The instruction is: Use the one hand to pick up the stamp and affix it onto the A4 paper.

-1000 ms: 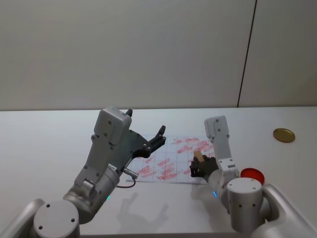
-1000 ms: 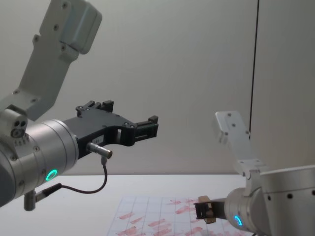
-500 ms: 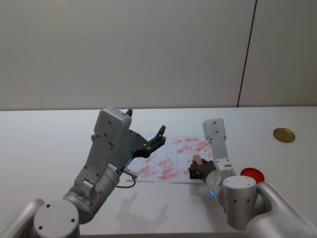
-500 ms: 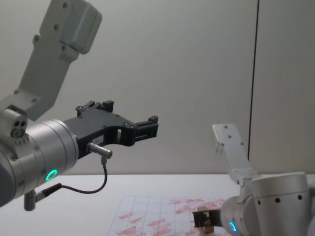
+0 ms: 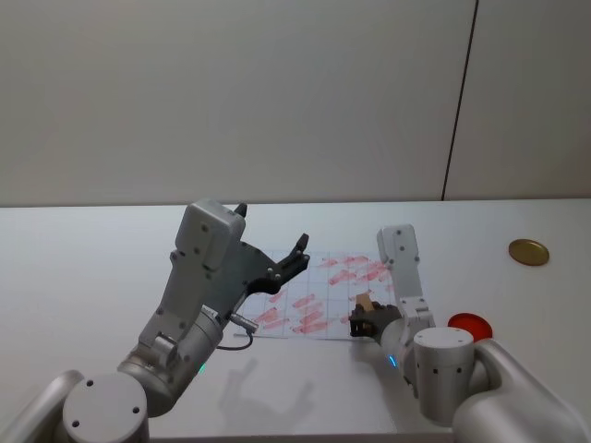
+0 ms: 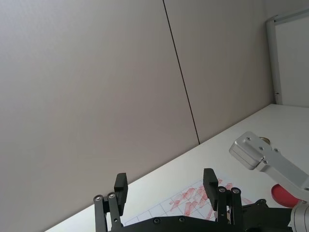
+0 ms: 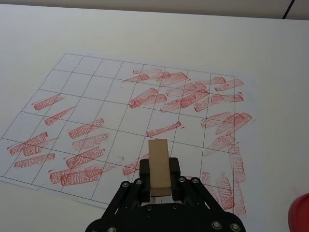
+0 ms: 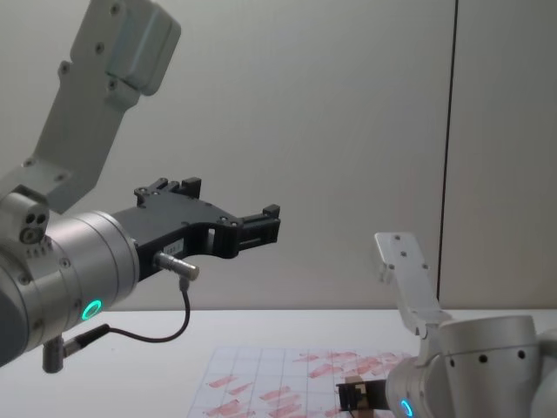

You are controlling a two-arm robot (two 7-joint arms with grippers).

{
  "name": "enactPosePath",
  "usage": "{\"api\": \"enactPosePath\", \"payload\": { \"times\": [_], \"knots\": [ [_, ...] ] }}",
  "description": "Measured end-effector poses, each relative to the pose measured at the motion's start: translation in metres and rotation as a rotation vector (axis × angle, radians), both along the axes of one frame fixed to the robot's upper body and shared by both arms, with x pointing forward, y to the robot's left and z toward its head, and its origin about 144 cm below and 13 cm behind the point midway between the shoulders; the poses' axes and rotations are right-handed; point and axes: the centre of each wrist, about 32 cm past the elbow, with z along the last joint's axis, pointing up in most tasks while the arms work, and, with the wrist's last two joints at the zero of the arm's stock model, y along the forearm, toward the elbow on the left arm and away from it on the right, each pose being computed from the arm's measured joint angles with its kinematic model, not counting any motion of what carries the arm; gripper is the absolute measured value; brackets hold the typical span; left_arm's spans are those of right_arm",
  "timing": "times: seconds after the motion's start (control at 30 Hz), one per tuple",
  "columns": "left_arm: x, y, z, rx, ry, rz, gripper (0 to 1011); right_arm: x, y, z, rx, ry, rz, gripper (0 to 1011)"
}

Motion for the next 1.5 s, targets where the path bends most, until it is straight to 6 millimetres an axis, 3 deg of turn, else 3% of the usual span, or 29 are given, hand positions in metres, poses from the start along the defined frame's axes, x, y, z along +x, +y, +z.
{"api": "enactPosePath", "payload": {
  "times": [0.93,1.23,1.5],
  "knots": [
    [0.0,0.0,0.0,0.0,0.0,0.0,993,0.005,-0.002,0.001,0.022,0.01,-0.006,217],
    [0.0,0.0,0.0,0.0,0.0,0.0,993,0.004,-0.004,0.03,0.043,-0.088,-0.015,217],
    [0.0,0.0,0.0,0.0,0.0,0.0,993,-0.004,-0.009,0.067,0.062,-0.197,-0.045,217]
  ]
}}
